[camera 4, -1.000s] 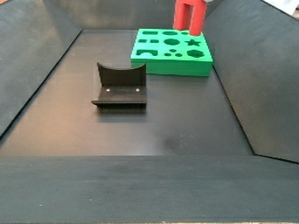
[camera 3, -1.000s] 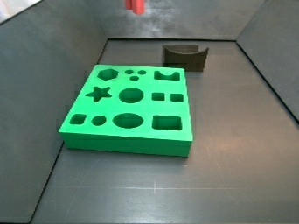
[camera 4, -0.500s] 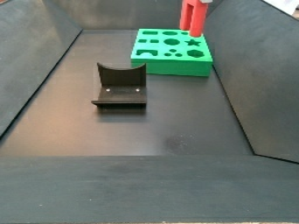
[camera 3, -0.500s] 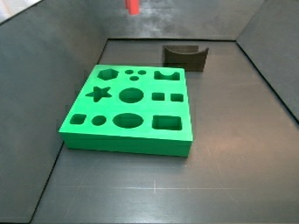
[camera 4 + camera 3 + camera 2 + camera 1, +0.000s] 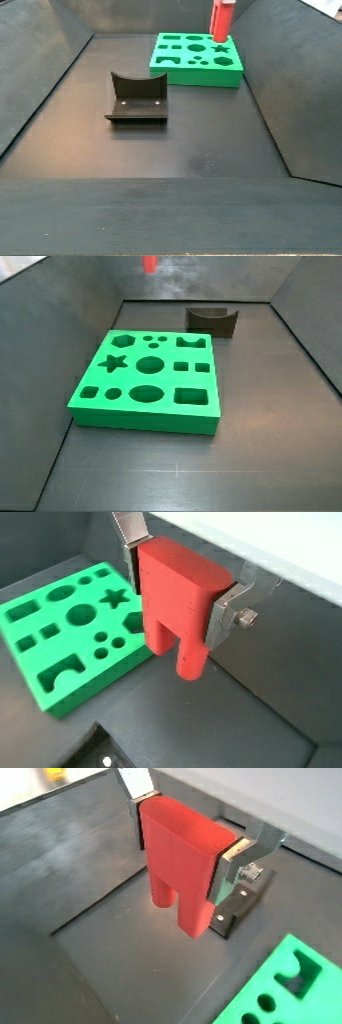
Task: Pick up the square-circle object. Move up. Rotate the square-circle object. Place the square-circle object on the fixture. Regrasp the square-circle object. Move to above the board. Insert the square-circle object.
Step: Rotate the square-circle object.
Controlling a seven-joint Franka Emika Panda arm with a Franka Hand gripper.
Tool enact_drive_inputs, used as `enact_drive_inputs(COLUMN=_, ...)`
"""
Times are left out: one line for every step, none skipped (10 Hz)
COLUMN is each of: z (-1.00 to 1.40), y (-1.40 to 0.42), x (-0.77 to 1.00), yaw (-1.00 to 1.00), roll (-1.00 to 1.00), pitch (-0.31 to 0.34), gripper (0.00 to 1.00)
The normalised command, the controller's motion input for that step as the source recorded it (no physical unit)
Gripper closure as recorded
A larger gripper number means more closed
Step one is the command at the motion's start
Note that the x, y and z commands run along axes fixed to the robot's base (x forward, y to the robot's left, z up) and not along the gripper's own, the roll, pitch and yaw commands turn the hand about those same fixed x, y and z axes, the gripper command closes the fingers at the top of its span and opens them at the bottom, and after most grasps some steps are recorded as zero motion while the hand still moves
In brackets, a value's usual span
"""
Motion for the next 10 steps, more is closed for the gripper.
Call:
enact_drive_inputs(z=0.01, y=0.02, x=-0.02, yaw=-1.0, roll=-0.04, pitch=0.011, gripper=1.0)
enact_drive_inputs(z=0.01, y=0.02, x=-0.02, yaw=-1.0, roll=-0.04, pitch=0.013, gripper=1.0)
enact_drive_inputs(z=0.01, y=0.02, x=-0.02, yaw=-1.0, roll=-0.05, pitch=0.014, gripper=1.0)
enact_drive_inputs(z=0.01, y=0.02, x=-0.02, yaw=-1.0, roll=-0.05, pitch=0.015, gripper=1.0)
enact_drive_inputs(z=0.01, y=0.02, x=-0.02, yaw=-1.0, roll=-0.06, pitch=0.016, gripper=1.0)
enact_drive_inputs(z=0.01, y=0.02, x=-0.02, yaw=-1.0, roll=-0.06, pitch=0.019, gripper=1.0)
enact_drive_inputs(z=0.01, y=0.02, x=-0.02, yaw=-1.0, roll=-0.07, pitch=0.021, gripper=1.0)
enact_drive_inputs(z=0.01, y=0.02, x=-0.02, yaw=-1.0, roll=-0.09, pitch=0.026, gripper=1.0)
enact_drive_inputs(z=0.01, y=0.02, x=-0.02, yaw=-1.0, roll=-0.1, pitch=0.029, gripper=1.0)
enact_drive_inputs(z=0.0, y=0.0, x=0.0, yaw=-1.0, roll=-0.04, pitch=0.01, gripper=1.0)
